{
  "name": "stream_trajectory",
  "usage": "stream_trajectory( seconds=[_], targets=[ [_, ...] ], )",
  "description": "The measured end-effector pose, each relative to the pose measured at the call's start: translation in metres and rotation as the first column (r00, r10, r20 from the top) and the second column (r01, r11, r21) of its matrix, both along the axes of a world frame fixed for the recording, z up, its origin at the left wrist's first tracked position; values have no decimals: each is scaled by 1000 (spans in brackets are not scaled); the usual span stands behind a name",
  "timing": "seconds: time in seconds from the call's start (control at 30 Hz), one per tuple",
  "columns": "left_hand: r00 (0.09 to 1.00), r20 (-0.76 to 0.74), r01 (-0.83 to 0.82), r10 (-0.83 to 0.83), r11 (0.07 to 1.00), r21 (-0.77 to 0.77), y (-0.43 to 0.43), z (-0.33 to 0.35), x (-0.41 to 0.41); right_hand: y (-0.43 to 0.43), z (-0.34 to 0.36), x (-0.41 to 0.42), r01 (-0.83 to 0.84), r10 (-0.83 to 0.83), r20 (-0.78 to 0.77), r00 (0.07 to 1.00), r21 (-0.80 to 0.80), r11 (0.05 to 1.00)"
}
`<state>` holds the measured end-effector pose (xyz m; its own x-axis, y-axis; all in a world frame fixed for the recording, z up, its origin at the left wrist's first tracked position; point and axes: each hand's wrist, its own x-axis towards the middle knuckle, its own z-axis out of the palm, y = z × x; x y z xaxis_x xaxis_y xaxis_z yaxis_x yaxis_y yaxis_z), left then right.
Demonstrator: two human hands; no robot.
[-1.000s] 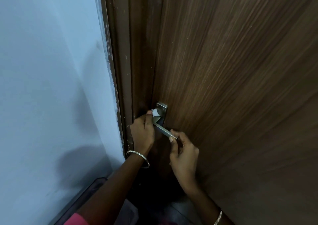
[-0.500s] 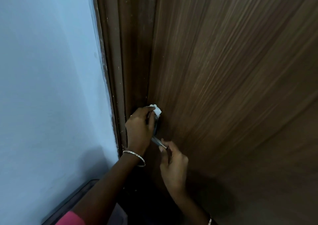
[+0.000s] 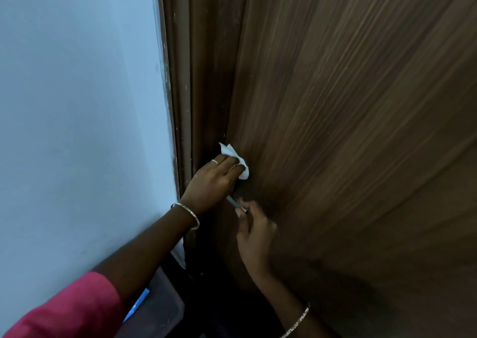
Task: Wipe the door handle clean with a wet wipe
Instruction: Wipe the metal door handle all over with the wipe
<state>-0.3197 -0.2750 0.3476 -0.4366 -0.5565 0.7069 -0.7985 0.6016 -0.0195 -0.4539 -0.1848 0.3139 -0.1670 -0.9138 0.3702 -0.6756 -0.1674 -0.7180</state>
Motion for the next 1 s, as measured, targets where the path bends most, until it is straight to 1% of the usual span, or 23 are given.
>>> stream_trajectory(
  seconds=[0.03,0.1,0.17,0.23,0.33,0.47,0.57,0.67,0.77,0.83,0.87,0.9,0.93,0.97,1.0],
  targets=[
    [998,-60,-1,3,1000,31,-1,3,2,0,0,0,1,-1,5,1000,-8,1000],
    [962,-270,-14,48,992,125,-2,7,2,-1,0,1,12,-12,13,1000,-1,1000],
    [871,-480,-3,108,977,214,-2,5,-1,1,0,1,35,-35,-12,999,39,999],
    [779,-600,-6,180,960,280,-2,-1,-6,2,-1,2,52,-51,-23,998,60,997],
    [692,-665,-40,282,934,354,-4,-3,-11,4,0,6,70,-70,-4,998,83,994],
    [638,-674,-49,373,893,447,-5,-13,-9,6,2,11,116,-118,28,993,76,990],
    [610,-698,8,375,878,478,-1,-24,-8,6,1,16,156,-157,34,987,52,986],
    [550,-752,84,362,872,482,5,-31,-10,5,0,19,168,-168,39,985,11,986],
    [494,-771,129,401,844,521,12,-38,-14,6,-1,20,172,-172,59,983,3,985],
    [403,-804,211,438,810,547,15,-45,-18,5,-3,20,176,-176,86,981,1,984],
    [325,-818,260,475,787,560,16,-49,-21,5,-3,20,180,-178,100,979,-4,984],
    [220,-818,317,531,754,575,14,-54,-24,5,-4,21,185,-183,114,976,-4,983],
    [97,-801,389,591,718,577,12,-58,-26,5,-4,22,187,-185,126,975,0,982],
    [-13,-769,471,640,682,560,11,-63,-27,5,-5,22,189,-188,135,973,8,982],
    [-91,-744,539,661,661,521,10,-68,-27,5,-5,22,190,-190,143,971,17,982]
  ],
)
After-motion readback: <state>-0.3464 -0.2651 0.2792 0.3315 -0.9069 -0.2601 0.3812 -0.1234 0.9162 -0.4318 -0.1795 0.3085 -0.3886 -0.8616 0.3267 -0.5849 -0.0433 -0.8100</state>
